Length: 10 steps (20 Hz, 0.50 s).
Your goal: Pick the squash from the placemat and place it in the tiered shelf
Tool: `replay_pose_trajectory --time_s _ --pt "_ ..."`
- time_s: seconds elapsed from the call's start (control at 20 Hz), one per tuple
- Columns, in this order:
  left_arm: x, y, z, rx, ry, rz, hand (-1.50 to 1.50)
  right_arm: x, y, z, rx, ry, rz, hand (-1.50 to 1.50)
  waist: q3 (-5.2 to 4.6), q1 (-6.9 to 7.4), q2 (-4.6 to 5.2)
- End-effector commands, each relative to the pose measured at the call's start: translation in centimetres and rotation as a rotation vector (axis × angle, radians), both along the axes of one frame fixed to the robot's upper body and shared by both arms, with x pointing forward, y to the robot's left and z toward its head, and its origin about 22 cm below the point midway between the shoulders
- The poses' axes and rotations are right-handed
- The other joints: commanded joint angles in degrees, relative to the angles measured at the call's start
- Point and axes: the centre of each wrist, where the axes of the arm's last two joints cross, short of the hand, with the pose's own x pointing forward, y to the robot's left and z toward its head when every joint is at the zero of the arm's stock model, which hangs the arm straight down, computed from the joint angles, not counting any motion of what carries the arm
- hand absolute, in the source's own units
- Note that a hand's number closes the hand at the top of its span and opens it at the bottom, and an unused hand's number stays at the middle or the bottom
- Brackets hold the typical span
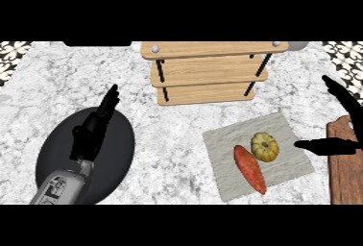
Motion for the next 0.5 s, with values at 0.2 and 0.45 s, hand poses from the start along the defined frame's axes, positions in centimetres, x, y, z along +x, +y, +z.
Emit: replay_pose_trajectory --time_s 0.2,0.45 --pt "0.0 1.0 -0.5 0.000 0.003 -0.008 0.00 0.2 5.6 5.3 -0.269 0.224 0.056 -1.50 -0.07 0.45 0.04" --pt "0.0 -0.8 0.1 0.004 -0.001 -0.012 0.00 -0.1 8.2 7.3 -0.523 0.399 0.109 -1.50 -0.09 0.67 -0.01"
